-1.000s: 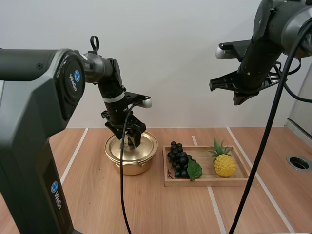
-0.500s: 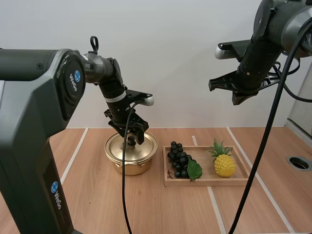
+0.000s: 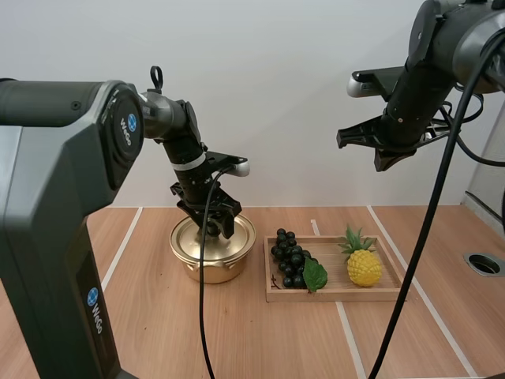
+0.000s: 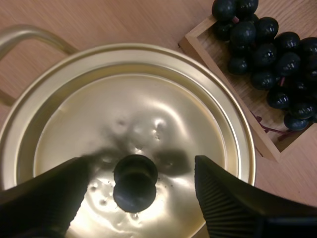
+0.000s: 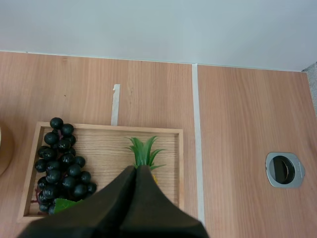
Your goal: Open the pot, put the pineapple inside, and close it
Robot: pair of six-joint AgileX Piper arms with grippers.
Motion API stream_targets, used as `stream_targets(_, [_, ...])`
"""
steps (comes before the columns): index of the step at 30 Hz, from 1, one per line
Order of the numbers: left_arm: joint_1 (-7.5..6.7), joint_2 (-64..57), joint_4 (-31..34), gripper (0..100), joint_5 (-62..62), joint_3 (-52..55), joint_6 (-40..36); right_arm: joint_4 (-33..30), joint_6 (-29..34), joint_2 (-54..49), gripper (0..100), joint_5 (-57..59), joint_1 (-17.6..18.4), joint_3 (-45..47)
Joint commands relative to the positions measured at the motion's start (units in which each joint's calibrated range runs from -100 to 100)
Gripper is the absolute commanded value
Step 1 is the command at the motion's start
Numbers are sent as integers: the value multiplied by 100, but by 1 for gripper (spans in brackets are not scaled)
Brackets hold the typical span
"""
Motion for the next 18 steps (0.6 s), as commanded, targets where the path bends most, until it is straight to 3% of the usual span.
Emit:
stream_targets(1, [-18,63,-75,100,-126,21,8,4,-58,-53,0,11,-18,-1])
stream_targets(3, [-18,75,-75,94,-146,21,8,4,-58,-53,0,11,-18,-1])
stream_targets(6, [-18,75,-75,67,-128,21,8,4,-58,-53,0,11,-18,-1])
stream_targets(10, [-18,75,-54,3,116,21,8,4,-58,-53,0,11,-18,-1])
stream_targets(18, [-18,44,-30,0,253,-198,42,4,-39,-53,0,11,-18,-1])
